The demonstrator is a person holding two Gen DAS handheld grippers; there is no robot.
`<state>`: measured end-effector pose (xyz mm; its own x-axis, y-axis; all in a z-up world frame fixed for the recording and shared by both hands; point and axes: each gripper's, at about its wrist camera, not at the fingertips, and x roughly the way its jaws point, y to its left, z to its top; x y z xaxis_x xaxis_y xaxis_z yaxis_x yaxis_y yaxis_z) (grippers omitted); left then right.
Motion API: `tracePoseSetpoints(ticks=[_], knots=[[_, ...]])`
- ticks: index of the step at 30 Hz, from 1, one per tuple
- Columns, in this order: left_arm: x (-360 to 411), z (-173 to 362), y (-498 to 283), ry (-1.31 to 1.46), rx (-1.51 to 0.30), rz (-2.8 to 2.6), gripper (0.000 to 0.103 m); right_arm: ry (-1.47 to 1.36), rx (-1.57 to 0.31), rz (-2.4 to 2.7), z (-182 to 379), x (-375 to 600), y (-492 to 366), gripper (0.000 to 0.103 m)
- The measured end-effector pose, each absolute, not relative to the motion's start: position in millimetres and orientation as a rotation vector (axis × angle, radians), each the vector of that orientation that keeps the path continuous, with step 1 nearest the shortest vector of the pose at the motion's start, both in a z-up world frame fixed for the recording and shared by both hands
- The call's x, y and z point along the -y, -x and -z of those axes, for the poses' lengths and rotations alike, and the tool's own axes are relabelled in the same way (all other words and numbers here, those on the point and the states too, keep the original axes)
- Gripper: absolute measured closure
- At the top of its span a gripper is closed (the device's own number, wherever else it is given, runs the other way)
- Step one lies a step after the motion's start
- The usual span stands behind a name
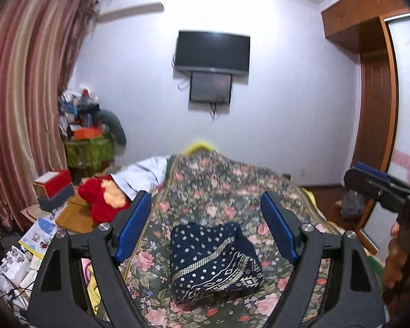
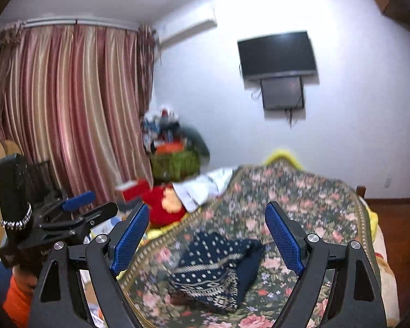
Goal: Fold large clothes
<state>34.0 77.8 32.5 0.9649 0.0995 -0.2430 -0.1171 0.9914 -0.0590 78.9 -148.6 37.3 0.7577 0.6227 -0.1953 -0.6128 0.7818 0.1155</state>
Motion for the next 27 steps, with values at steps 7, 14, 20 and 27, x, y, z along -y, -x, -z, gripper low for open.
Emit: tracePoseSetpoints(ticks=[7, 14, 20, 27], knots=[[-63.3, -35.0, 3.7, 0.087, -0.195, -0.138, 0.020, -0.036, -0.232, -0.635, -27.4, 144.2, -48.0, 0.012], [-60.5, -28.0, 9.6, 0.069, -0.203, -0.153, 0.020, -0.052, -0.260, -0.621, -20.3, 150.6, -45.5, 0.011], [-61.0, -24.9, 6.5, 0.067, -0.212, -0.140, 0.020, -0.042, -0.246, -0.612, -19.5, 152.5, -42.5, 0.011], [-62.8, -23.4, 1.4, 0.075, -0.225, -0.137, 0.020, -0.041, -0.245, -0.606, -21.0, 154.0, -43.2, 0.011]])
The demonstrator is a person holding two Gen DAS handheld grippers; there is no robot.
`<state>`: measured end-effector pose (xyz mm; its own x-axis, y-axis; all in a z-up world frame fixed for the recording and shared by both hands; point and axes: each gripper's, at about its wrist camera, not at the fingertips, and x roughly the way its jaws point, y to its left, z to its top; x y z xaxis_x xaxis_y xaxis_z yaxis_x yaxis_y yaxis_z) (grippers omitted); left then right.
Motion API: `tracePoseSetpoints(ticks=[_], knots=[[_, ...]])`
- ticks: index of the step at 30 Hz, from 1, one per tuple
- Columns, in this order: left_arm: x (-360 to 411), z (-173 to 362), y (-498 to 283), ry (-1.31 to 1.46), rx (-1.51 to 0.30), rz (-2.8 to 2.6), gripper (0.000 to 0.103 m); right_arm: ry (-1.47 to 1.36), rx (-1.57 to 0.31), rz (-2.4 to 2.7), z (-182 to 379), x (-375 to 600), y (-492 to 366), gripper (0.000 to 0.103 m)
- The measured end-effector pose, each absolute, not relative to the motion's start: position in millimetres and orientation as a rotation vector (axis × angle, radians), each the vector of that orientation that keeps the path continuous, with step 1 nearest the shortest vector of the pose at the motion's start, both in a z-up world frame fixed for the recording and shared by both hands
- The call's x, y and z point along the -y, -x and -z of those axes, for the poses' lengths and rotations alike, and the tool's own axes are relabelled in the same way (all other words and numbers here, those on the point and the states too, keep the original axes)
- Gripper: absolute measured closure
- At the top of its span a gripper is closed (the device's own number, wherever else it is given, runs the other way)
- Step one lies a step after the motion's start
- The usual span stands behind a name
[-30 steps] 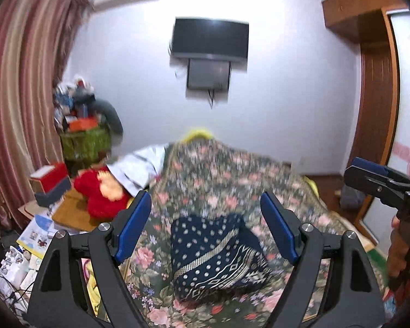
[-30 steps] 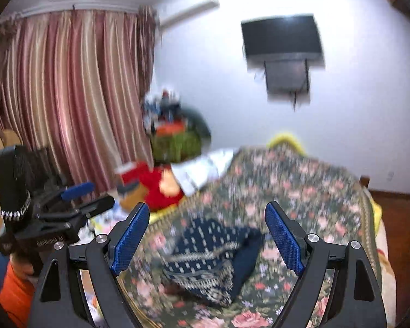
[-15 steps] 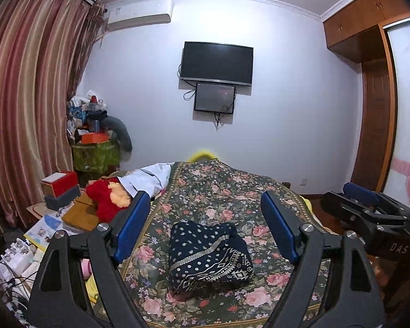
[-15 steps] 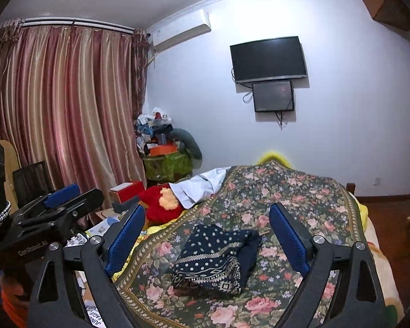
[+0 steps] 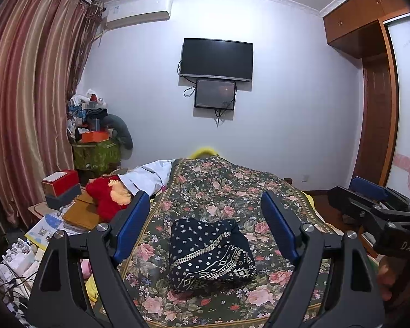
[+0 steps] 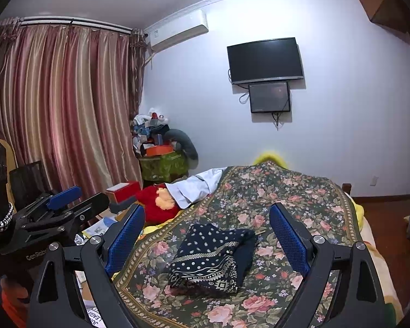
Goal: Fold large clothes
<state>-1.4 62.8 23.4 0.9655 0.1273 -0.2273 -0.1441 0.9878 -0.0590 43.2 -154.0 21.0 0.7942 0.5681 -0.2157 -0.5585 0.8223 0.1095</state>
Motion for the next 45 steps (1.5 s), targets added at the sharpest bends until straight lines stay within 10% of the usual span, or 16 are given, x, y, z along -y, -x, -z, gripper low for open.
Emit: tracePoseSetpoints(ticks=[45], knots=[[-72.2, -17.0, -5.9, 0.090, -0.243, -0.088, 0.003, -0.050, -0.267, -0.532, -16.9, 151.0, -47.3, 0.000]])
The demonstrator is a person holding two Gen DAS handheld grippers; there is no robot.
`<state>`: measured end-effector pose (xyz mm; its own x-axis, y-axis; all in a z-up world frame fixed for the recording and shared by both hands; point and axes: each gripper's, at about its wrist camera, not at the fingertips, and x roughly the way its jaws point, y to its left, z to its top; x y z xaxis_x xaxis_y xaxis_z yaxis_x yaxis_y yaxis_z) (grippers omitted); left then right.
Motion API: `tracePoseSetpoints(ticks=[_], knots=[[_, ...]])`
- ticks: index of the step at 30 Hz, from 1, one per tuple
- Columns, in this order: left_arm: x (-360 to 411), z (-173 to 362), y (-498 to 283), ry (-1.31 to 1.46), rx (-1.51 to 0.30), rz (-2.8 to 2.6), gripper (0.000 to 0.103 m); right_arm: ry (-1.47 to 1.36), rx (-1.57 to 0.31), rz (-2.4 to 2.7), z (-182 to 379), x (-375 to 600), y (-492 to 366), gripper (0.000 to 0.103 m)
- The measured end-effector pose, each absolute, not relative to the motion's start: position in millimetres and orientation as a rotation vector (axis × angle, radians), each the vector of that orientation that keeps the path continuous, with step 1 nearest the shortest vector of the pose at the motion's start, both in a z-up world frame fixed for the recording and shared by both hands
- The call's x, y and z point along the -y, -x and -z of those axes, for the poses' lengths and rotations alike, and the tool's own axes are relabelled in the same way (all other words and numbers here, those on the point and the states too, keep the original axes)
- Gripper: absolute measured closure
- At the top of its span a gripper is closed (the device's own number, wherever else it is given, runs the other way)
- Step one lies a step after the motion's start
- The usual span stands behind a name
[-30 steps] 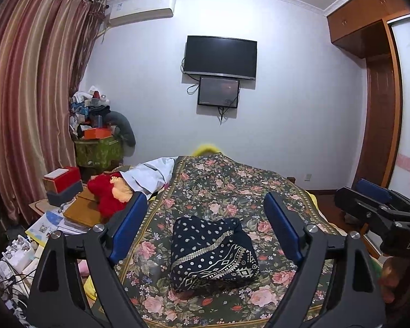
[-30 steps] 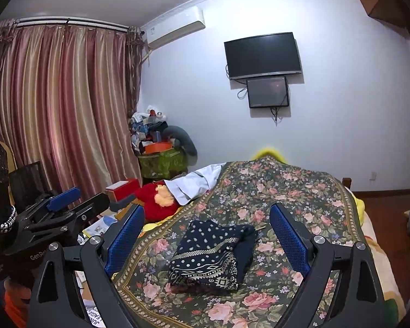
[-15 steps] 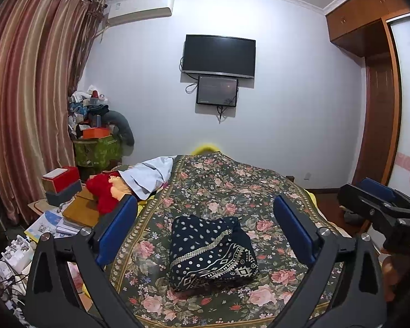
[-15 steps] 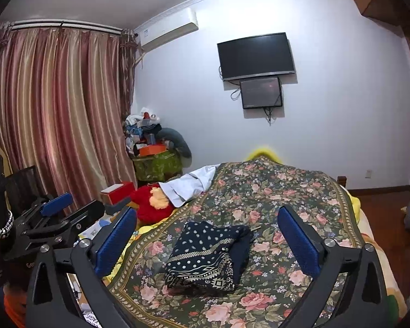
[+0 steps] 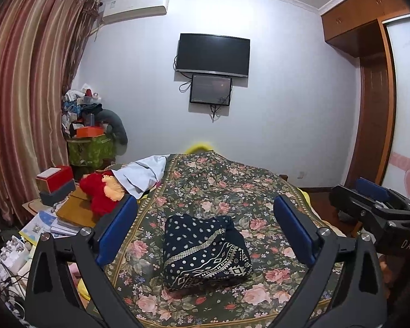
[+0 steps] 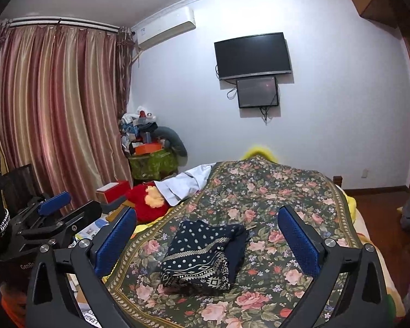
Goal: Fold large clothes
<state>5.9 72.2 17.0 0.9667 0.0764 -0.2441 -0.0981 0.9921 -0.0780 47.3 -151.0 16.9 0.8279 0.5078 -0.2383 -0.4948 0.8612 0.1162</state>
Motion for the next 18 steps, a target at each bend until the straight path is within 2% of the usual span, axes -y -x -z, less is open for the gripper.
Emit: tracePoseSetpoints(ticks=[18], knots=[[-75.7, -17.5, -5.0, 0.107, -0.245, -0.089, 0.003, -0.047, -0.262, -0.529, -17.0, 147.7, -44.6, 0.000]])
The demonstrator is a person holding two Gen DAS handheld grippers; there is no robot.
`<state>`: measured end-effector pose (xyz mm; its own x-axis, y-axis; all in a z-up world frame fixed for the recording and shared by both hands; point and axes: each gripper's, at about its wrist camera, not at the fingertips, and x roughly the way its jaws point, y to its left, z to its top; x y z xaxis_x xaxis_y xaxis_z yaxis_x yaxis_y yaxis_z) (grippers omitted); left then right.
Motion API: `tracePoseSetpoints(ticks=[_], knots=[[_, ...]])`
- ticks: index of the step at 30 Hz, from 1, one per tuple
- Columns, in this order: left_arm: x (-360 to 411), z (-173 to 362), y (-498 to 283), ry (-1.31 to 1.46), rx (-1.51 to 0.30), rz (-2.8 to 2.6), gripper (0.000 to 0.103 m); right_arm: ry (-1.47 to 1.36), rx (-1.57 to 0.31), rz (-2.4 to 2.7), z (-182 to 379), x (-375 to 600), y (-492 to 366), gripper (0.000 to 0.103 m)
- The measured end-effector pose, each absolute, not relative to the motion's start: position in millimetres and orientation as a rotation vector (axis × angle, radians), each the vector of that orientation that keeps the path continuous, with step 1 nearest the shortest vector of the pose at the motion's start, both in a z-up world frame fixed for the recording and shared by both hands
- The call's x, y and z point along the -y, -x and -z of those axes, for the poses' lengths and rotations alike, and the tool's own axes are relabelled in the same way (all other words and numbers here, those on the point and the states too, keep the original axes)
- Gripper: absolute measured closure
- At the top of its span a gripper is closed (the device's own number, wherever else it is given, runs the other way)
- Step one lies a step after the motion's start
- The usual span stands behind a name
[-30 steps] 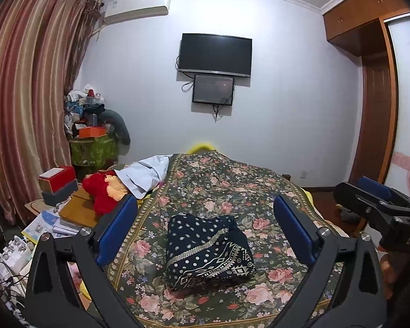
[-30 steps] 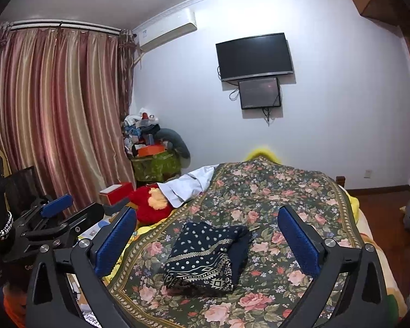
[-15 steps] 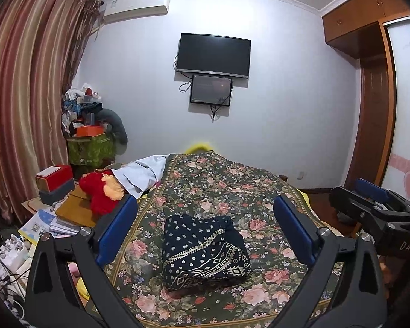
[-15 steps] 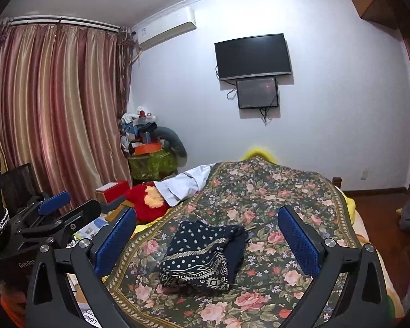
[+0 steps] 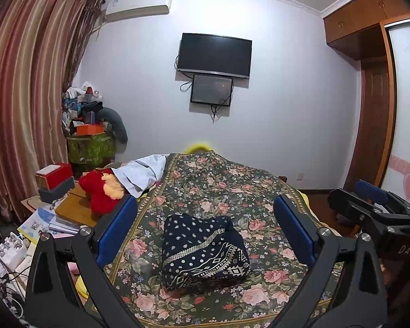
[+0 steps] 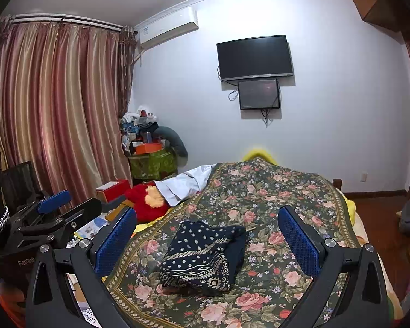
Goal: Fold large clothes
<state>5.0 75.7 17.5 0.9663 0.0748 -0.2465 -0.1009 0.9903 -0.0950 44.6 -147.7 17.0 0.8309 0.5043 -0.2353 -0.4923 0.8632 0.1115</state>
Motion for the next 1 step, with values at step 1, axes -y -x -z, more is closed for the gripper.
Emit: tracePoseSetpoints(ticks=[1], knots=[[-76.2, -17.0, -5.7, 0.110, -0.248, -0.091, 0.003, -0.045, -0.262, -0.529, -16.9, 148.1, -44.9, 0.000]])
